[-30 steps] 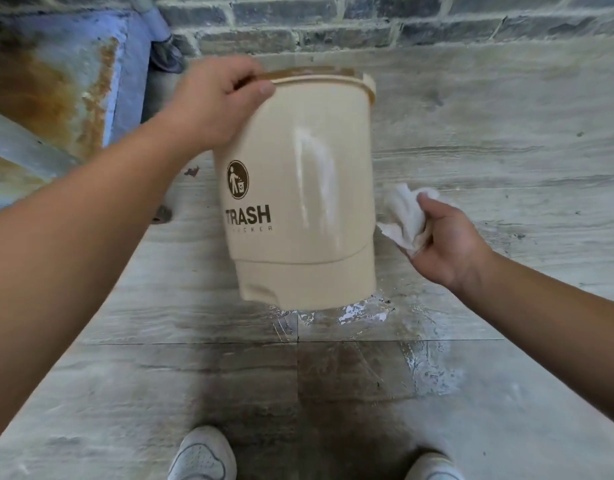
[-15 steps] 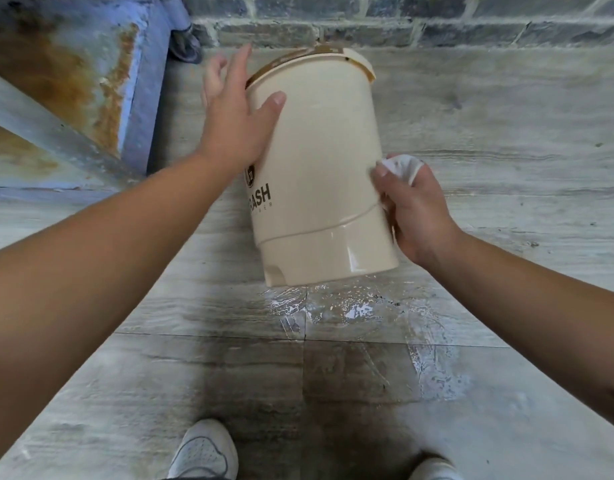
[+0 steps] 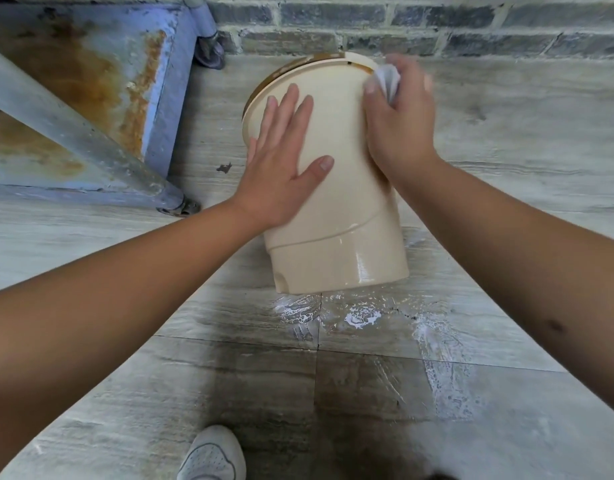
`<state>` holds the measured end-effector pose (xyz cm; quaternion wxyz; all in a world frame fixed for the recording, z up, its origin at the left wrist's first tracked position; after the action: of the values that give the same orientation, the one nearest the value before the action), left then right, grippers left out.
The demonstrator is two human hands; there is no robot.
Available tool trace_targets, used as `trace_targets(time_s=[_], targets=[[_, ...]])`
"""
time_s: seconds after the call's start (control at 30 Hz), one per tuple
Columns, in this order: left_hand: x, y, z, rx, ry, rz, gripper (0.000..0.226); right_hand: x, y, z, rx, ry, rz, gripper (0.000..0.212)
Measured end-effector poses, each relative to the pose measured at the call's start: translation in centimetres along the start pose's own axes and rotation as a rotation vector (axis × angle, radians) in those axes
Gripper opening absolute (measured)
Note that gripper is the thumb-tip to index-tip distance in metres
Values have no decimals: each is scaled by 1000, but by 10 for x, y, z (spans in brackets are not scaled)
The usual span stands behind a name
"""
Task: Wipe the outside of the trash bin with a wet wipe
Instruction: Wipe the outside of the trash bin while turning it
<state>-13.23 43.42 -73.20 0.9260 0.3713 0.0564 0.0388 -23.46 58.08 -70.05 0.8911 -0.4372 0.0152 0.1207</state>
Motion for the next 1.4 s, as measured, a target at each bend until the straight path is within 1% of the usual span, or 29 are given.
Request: trace_targets(time_s=[0.03, 0.1, 0.17, 0.2, 0.33, 0.43, 0.53, 0.6, 0.7, 0.77, 0.8, 0.9, 0.97, 1.03, 1.1, 1.13, 1.17, 1.23, 1.3, 1.33, 1.4], targets=[[-1, -1, 0, -2, -5, -3, 88, -6, -6, -3, 19, 19, 50, 34], [0, -3, 1, -1, -11, -9, 88, -6, -16, -7, 66, 29, 177, 26], [2, -7, 4, 4, -9, -16, 88, 5, -19, -10, 114, 1, 329, 16], [3, -9, 5, 11, -8, -21, 88, 15, -17, -10, 109, -34, 397, 15], [9, -16, 10, 19, 1, -30, 81, 52, -5, -5, 26, -245, 510, 22], [13, -20, 13, 16, 13, -30, 74, 75, 0, 2, 50, -321, 637, 24], [15, -21, 16, 12, 18, -38, 74, 98, 9, 12, 48, -380, 707, 26], [15, -22, 18, 6, 18, -33, 77, 112, 17, 19, 30, -445, 743, 33], [17, -23, 19, 13, 6, -25, 82, 133, 29, 25, 55, -546, 809, 51], [19, -24, 20, 31, -1, -16, 84, 145, 35, 28, 85, -570, 850, 56], [20, -24, 21, 37, -4, -12, 84, 149, 37, 29, 97, -564, 877, 54], [21, -26, 24, 40, -4, -15, 78, 155, 36, 33, 108, -515, 999, 36], [23, -29, 26, 58, 4, -18, 73, 162, 31, 34, 100, -489, 1062, 27], [25, -36, 31, 132, 17, 13, 70, 170, 24, 33, 72, -513, 1081, 22], [29, -42, 35, 204, 31, 61, 68, 177, 19, 33, 2, -577, 1021, 20], [30, -44, 38, 231, 36, 89, 67, 177, 17, 35, -46, -583, 939, 22], [31, -46, 39, 257, 43, 115, 65, 175, 17, 37, -94, -550, 813, 24], [32, -46, 43, 352, 70, 215, 64, 161, 19, 45, -170, -406, 459, 31], [33, -46, 54, 401, 158, 363, 63, 142, 31, 46, -249, -278, 61, 28], [34, -45, 62, 339, 228, 388, 61, 131, 41, 44, -309, -233, -139, 23], [38, -37, 76, 163, 315, 325, 53, 112, 58, 37, -450, -152, -469, 19]])
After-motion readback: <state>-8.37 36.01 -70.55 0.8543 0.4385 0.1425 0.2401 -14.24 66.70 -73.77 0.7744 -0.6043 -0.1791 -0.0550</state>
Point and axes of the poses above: each hand's wrist, its own x-axis away from the middle knuckle, its own z-axis out of the back of the hand, y = z × x, the point moved 3 cm from there along -x, towards the middle knuckle, and after that the axes turned 9 degrees about x, right-handed, at the moved point
